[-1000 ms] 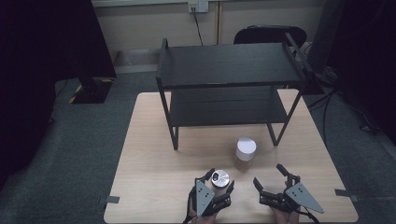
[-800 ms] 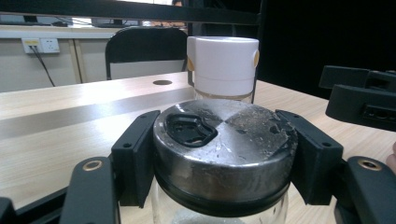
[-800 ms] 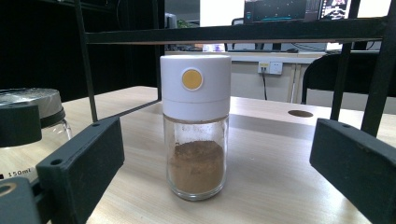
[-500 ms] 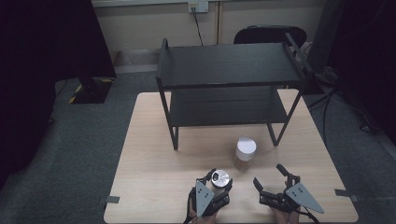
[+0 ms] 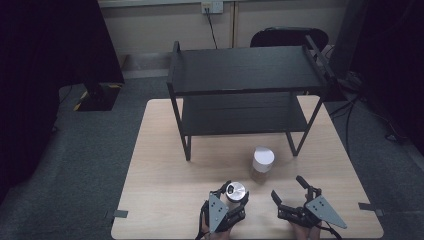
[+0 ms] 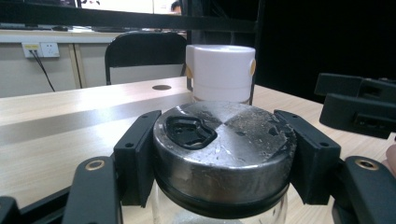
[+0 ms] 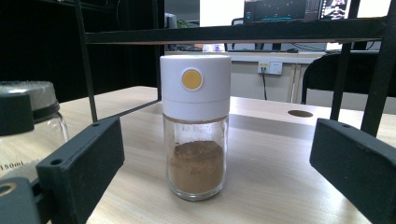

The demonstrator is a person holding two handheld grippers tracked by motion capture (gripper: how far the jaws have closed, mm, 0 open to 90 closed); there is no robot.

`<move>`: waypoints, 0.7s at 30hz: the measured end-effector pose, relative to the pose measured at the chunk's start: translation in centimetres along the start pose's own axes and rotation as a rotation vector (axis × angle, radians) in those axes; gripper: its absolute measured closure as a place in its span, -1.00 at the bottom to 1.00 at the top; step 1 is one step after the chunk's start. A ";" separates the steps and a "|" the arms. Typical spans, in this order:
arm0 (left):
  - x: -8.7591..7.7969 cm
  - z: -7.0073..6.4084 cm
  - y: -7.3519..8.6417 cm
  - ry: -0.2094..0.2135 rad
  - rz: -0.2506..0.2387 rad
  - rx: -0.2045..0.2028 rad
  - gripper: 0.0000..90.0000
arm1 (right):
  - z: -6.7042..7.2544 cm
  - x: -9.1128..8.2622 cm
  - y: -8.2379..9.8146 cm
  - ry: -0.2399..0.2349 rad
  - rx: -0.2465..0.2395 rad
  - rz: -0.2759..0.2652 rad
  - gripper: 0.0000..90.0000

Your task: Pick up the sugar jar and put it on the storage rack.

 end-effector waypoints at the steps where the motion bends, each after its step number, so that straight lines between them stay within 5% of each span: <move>1: 0.0 0.2 -0.1 0.003 -0.002 -0.004 -0.21 | 0.0 0.0 0.0 0.000 0.000 0.000 -0.96; 21: 0.0 1.1 -2.2 0.047 -0.013 0.000 -0.21 | 0.0 0.0 0.0 0.000 0.000 0.000 -0.96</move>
Point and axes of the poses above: each handheld gripper's, and its own axes: x roughly forward along the jaws, y roughly out of its underside, z roughly to its left, the point moved 8 cm from there along x, roughly forward along the jaws, and after that the axes turned 13 degrees about -z, right-handed, at the moved point
